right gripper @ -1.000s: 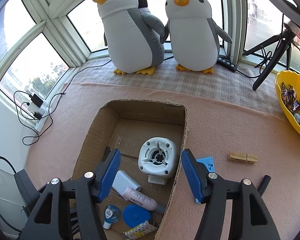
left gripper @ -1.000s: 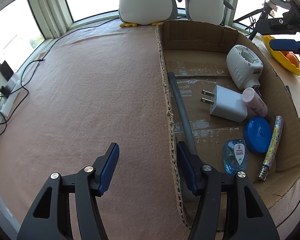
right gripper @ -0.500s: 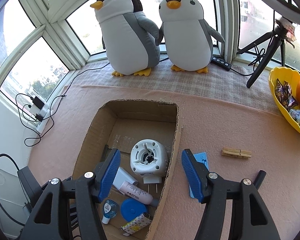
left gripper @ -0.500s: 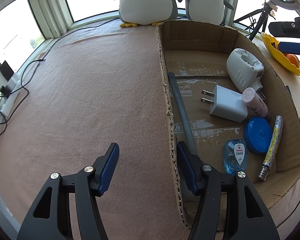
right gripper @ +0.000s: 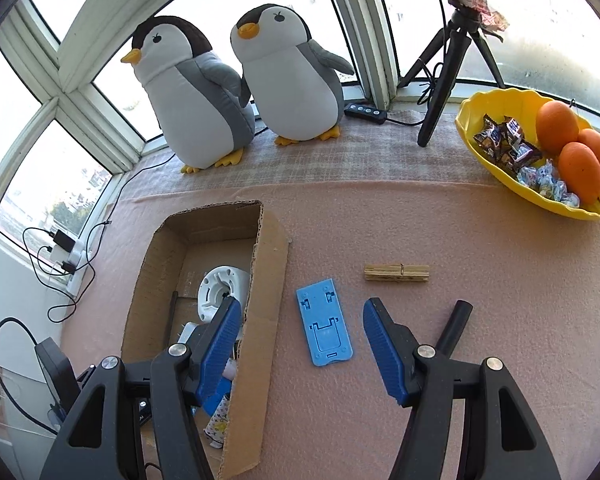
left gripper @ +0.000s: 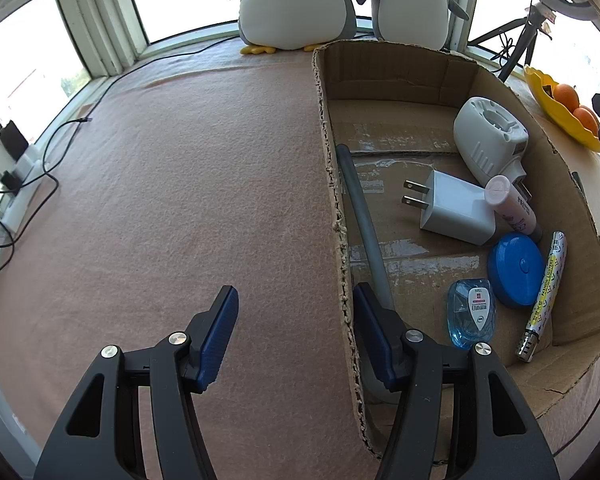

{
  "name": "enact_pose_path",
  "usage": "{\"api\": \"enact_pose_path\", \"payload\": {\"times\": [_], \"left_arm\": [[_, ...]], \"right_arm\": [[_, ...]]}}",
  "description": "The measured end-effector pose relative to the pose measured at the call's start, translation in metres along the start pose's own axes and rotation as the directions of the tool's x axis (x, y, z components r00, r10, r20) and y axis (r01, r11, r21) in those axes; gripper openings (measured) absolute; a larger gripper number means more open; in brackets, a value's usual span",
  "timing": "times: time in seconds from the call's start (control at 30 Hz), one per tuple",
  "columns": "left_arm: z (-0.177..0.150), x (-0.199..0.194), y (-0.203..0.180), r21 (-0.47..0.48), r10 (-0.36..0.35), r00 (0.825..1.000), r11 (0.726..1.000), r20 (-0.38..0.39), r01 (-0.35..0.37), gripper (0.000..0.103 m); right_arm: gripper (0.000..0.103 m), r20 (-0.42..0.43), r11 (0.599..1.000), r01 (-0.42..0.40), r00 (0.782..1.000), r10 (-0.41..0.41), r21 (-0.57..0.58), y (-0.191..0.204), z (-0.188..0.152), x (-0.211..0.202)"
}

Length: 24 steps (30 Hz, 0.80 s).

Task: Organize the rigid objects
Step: 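Move the right gripper to the black cylinder on the table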

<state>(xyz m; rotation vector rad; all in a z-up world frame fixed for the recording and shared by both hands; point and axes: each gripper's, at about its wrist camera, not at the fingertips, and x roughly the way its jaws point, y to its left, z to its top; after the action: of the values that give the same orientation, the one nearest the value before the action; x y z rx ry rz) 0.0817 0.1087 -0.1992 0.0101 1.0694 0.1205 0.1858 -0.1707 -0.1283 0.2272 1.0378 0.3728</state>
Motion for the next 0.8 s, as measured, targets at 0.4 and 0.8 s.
{"api": "enact_pose_path", "payload": {"times": [0.4, 0.8], "left_arm": [[-0.001, -0.003, 0.002, 0.003, 0.010, 1.000, 1.000, 0.000, -0.010, 0.060], [-0.001, -0.003, 0.002, 0.002, 0.010, 1.000, 1.000, 0.001, -0.010, 0.060]], "right_arm": [[0.060, -0.011, 0.986, 0.087, 0.996, -0.086, 0.145, -0.070, -0.014, -0.003], [0.059, -0.090, 0.974, 0.152, 0.986, -0.139, 0.169, -0.095, -0.015, 0.029]]}}
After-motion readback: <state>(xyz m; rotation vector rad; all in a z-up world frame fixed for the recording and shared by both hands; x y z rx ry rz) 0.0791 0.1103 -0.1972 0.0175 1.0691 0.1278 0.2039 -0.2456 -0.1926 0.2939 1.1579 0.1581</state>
